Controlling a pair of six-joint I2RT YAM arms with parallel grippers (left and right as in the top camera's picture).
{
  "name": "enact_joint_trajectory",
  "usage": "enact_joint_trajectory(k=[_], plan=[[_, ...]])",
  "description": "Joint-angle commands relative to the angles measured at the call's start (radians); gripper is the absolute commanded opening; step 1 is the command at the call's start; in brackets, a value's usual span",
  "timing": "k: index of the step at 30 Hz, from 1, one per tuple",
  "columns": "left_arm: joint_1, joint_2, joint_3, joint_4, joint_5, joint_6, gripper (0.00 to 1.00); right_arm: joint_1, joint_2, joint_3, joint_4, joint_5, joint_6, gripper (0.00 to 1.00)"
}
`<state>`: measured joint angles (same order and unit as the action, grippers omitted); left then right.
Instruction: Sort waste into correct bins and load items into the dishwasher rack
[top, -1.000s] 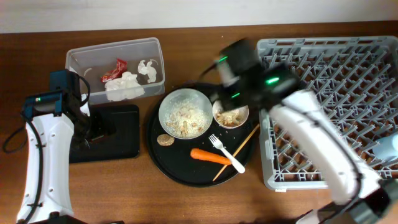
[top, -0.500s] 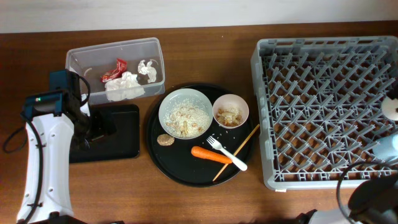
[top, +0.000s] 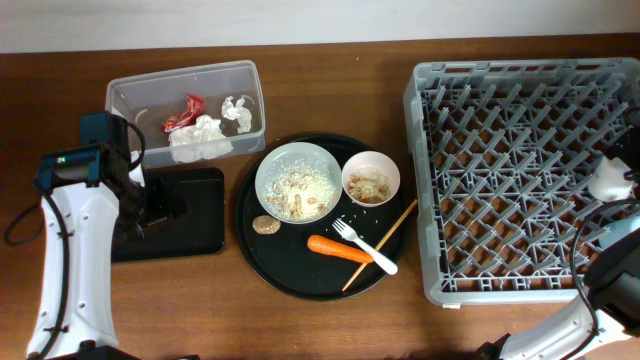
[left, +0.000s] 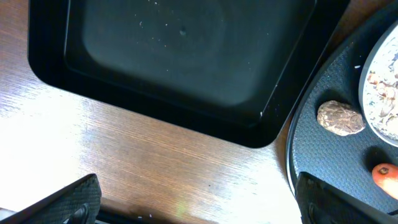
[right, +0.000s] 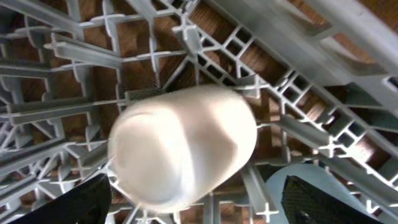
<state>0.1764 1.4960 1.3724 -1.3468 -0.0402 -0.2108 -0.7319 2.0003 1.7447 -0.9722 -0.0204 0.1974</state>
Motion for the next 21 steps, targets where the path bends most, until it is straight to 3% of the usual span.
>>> enact_joint_trajectory(k=[1,6,11,15,21], plan=[[0.003,-0.019,0.000,0.000,0.002,-0.013,0.99,0.007,-0.010,0.016,-0.026,-0.127,-0.002,0.92],[0.003,-0.019,0.000,0.001,0.000,-0.013,0.99,0.196,-0.226,0.015,-0.116,-0.168,-0.094,0.92],[0.003,-0.019,0.000,0.001,0.001,-0.013,0.99,0.511,-0.371,0.015,-0.386,-0.129,-0.095,0.90],[-0.042,-0.019,0.000,0.026,0.004,-0.012,0.99,0.519,-0.377,0.014,-0.549,-0.037,-0.001,0.91],[-0.308,-0.019,0.000,0.117,0.037,-0.006,0.99,0.476,-0.513,-0.127,-0.568,-0.038,-0.053,0.91]])
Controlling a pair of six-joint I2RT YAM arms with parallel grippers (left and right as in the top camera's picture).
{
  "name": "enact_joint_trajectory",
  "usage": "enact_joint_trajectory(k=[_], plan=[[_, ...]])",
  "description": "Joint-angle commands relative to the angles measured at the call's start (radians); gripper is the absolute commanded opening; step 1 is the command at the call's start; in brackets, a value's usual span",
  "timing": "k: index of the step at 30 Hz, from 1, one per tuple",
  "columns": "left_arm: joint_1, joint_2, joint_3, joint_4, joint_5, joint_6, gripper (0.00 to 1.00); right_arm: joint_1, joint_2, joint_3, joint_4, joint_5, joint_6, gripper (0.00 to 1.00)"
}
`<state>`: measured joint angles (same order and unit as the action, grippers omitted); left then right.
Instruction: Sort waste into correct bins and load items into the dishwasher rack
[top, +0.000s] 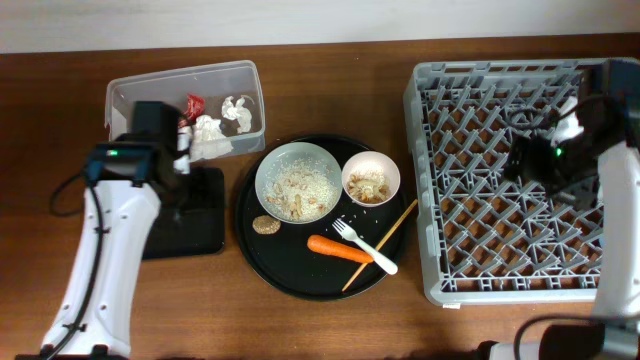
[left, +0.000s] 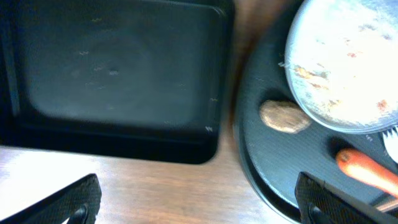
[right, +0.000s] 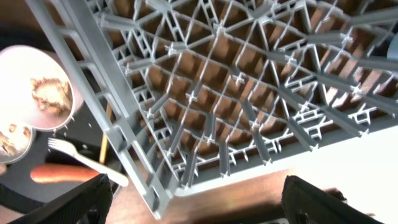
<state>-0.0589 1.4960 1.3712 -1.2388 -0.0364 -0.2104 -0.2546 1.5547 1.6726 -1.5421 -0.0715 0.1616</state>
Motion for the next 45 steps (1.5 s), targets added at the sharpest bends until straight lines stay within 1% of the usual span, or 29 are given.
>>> enact_joint_trajectory(k=[1,3,5,7,9,13,14,20,24,27,29,30,33,38,40,41,42,44,45], plan=[[-0.100,-0.019,0.001,0.009,0.034,-0.009,0.99,-0.001,-0.082,-0.079,0.005,0.013,-0.026,0.92],[-0.175,-0.017,-0.002,0.012,0.035,-0.010,1.00,-0.001,-0.093,-0.128,0.010,0.013,-0.027,0.92],[-0.220,-0.008,-0.032,0.018,0.034,-0.009,0.99,-0.001,-0.093,-0.132,0.013,0.013,-0.027,0.92],[-0.263,0.011,-0.112,0.075,0.042,0.031,0.99,-0.001,-0.093,-0.132,0.019,0.013,-0.026,0.91],[-0.302,0.045,-0.204,0.176,0.048,0.123,0.99,-0.001,-0.093,-0.132,0.024,0.013,-0.026,0.91],[-0.307,0.109,-0.306,0.351,0.049,0.246,0.99,-0.001,-0.093,-0.132,0.031,0.013,-0.027,0.92],[-0.307,0.126,-0.314,0.372,0.048,0.270,0.99,-0.001,-0.093,-0.132,0.031,0.013,-0.027,0.92],[-0.308,0.237,-0.325,0.482,0.068,0.333,0.99,-0.001,-0.093,-0.132,0.031,0.014,-0.027,0.92],[-0.308,0.288,-0.325,0.548,0.068,0.333,0.99,-0.001,-0.093,-0.132,0.031,0.014,-0.027,0.92],[-0.308,0.322,-0.325,0.550,0.095,0.332,0.99,-0.001,-0.093,-0.132,0.031,0.016,-0.027,0.91],[-0.308,0.345,-0.325,0.537,0.119,0.332,0.89,-0.001,-0.093,-0.132,0.031,0.016,-0.027,0.91],[-0.307,0.344,-0.325,0.531,0.119,0.332,0.82,-0.001,-0.093,-0.132,0.031,0.016,-0.027,0.91],[-0.307,0.344,-0.325,0.518,0.119,0.332,0.70,-0.001,-0.093,-0.132,0.031,0.017,-0.027,0.92],[-0.307,0.344,-0.325,0.497,0.119,0.332,0.57,-0.001,-0.093,-0.132,0.031,0.016,-0.027,0.91],[-0.307,0.344,-0.325,0.493,0.119,0.332,0.49,-0.001,-0.093,-0.132,0.031,0.017,-0.027,0.91],[-0.307,0.344,-0.325,0.490,0.119,0.332,0.49,-0.001,-0.093,-0.132,0.031,0.016,-0.027,0.91],[-0.307,0.344,-0.325,0.485,0.118,0.332,0.42,-0.001,-0.093,-0.132,0.031,0.016,-0.027,0.92],[-0.307,0.342,-0.318,0.468,0.119,0.332,0.40,-0.001,-0.093,-0.132,0.031,0.016,-0.027,0.92],[-0.307,0.338,-0.311,0.457,0.118,0.332,0.35,-0.001,-0.093,-0.132,0.031,0.016,-0.027,0.91]])
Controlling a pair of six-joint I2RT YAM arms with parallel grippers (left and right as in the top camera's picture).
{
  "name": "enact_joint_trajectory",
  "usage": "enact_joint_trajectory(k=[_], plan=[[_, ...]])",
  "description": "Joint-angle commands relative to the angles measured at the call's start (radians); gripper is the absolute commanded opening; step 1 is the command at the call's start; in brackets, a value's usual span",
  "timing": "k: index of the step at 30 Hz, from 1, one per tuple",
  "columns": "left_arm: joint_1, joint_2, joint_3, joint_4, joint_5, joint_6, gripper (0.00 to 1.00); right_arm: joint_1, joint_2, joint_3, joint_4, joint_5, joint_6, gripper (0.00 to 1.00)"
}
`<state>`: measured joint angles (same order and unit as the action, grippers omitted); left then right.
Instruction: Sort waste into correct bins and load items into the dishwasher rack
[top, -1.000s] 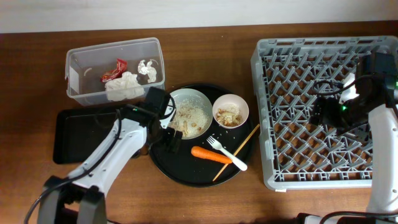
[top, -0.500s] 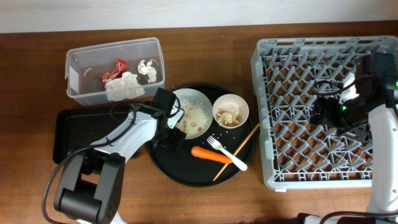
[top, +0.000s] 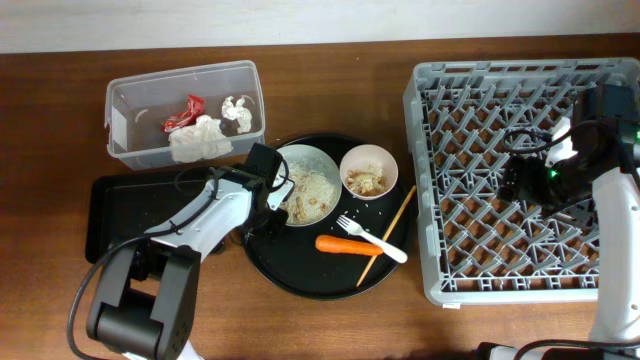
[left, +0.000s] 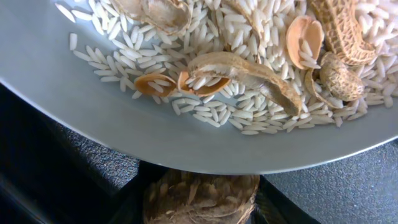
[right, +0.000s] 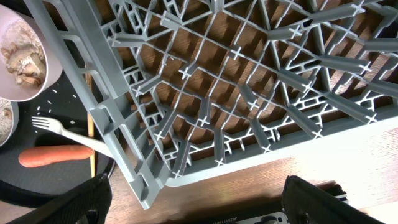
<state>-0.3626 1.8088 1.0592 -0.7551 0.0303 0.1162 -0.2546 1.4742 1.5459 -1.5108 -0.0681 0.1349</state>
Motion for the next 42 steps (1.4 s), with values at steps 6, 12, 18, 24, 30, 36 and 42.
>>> enact_joint_trajectory(k=[6,12,18,24,30,36,42], plan=[[-0.004,-0.087,0.045,-0.111,0.026,0.005,0.26,-0.001,-0.013,-0.005,0.000,0.013,0.000,0.91],[0.006,-0.233,0.155,-0.119,-0.128,0.001,0.13,-0.001,-0.013,-0.005,0.000,0.013,0.000,0.92],[0.220,-0.231,0.285,0.051,-0.132,0.002,0.05,-0.001,-0.013,-0.005,0.000,0.013,0.000,0.92],[0.429,-0.231,0.263,-0.201,-0.134,-0.109,0.01,-0.001,-0.013,-0.005,0.000,0.013,0.000,0.92],[0.734,-0.221,0.103,-0.142,-0.132,-0.293,0.01,-0.001,-0.013,-0.005,-0.002,0.013,0.000,0.92],[0.831,-0.174,0.022,0.018,-0.136,-0.306,0.18,-0.001,-0.013,-0.005,-0.004,0.013,0.000,0.92],[0.830,-0.141,0.023,0.026,-0.137,-0.306,0.79,-0.001,-0.013,-0.005,-0.004,0.013,0.000,0.92]])
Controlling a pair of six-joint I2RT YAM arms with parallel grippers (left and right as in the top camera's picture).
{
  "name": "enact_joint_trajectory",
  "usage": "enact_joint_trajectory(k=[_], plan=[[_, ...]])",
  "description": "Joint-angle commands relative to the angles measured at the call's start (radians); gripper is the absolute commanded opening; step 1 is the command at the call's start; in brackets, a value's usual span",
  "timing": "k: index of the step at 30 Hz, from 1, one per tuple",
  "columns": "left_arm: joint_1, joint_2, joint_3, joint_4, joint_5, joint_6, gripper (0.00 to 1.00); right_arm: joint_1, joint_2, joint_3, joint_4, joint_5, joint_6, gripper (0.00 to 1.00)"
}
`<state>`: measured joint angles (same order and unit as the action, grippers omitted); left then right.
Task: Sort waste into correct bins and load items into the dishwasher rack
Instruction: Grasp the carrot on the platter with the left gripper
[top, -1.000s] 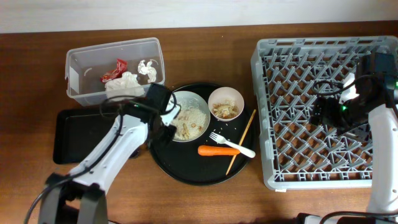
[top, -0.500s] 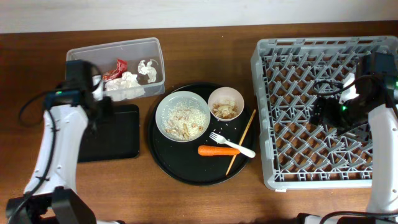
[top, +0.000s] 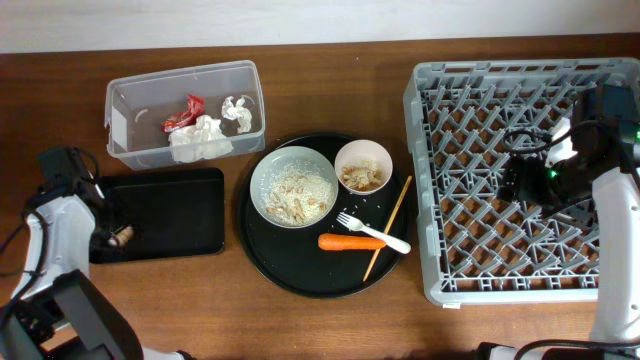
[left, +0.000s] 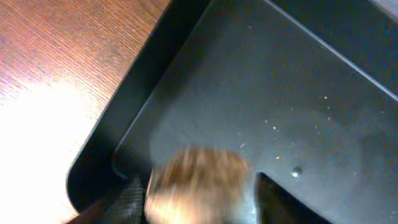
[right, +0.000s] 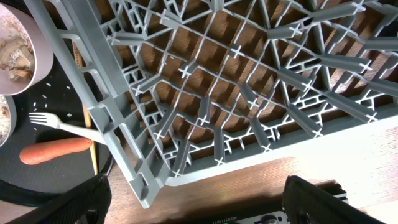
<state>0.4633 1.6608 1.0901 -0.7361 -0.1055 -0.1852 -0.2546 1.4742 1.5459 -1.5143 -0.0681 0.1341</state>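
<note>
My left gripper (top: 119, 237) is shut on a brown nut (left: 198, 182), blurred in the left wrist view. It hangs just above the left end of the black rectangular tray (top: 175, 212). The round black tray (top: 282, 270) carries a grey bowl (top: 293, 187) of rice and peanut shells, a small bowl (top: 363, 167) of scraps, a white fork (top: 372, 233), a carrot (top: 350, 242) and a chopstick (top: 389, 227). My right gripper (top: 524, 178) is open and empty above the grey dishwasher rack (top: 520, 95), near the rack's front left corner (right: 143, 186).
A clear plastic bin (top: 130, 92) at the back left holds a red wrapper (top: 184, 112) and white crumpled tissues (top: 203, 133). The rack fills the right side of the table. Bare wood lies along the front edge and left of the rectangular tray.
My left gripper was on the round tray beside the grey bowl, closed around the brown nut. It is now at the left end of the rectangular tray, still holding the nut. The right arm has not moved.
First my left gripper was open over the rectangular tray and the right hung over a white cup in the rack. Then the left was nearer the round tray and the right over the rack's left part. Later the left gripped the nut, now held over the rectangular tray.
</note>
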Motion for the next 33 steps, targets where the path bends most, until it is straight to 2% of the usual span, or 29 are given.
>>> enact_joint_trajectory(k=[1,2,5,8,10,12,15,20,27,31,33], plan=[[0.005,0.007,-0.006,0.004,0.000,-0.005,0.86,-0.001,-0.013,-0.005,-0.001,0.013,0.000,0.92],[0.005,0.005,-0.004,-0.002,0.004,-0.005,0.87,-0.001,-0.013,-0.005,-0.001,0.013,0.000,0.92],[-0.018,-0.035,0.034,-0.034,0.206,-0.004,0.81,-0.001,-0.013,-0.005,0.000,0.013,0.001,0.92],[-0.153,-0.119,0.042,-0.035,0.283,0.068,0.80,-0.001,-0.013,-0.005,0.000,0.013,0.001,0.92],[-0.349,-0.149,0.042,-0.029,0.286,0.186,0.80,-0.001,-0.013,-0.005,0.000,0.013,0.001,0.92],[-0.553,-0.146,0.042,-0.024,0.285,0.355,0.84,-0.001,-0.013,-0.005,0.000,0.013,0.001,0.92],[-0.821,-0.131,0.042,0.023,0.282,0.431,0.84,-0.001,-0.013,-0.005,0.000,0.013,0.001,0.92],[-1.089,0.001,0.042,0.103,0.282,0.556,0.84,-0.001,-0.013,-0.005,0.000,0.013,0.001,0.93],[-1.199,0.150,0.042,0.167,0.270,0.565,0.79,-0.001,-0.013,-0.005,0.000,0.013,0.001,0.93],[-1.201,0.219,0.042,0.187,0.256,0.565,0.79,-0.001,-0.013,-0.005,0.000,0.013,0.001,0.93],[-1.201,0.236,0.042,0.186,0.256,0.565,0.73,-0.001,-0.013,-0.005,0.000,0.013,0.001,0.93]])
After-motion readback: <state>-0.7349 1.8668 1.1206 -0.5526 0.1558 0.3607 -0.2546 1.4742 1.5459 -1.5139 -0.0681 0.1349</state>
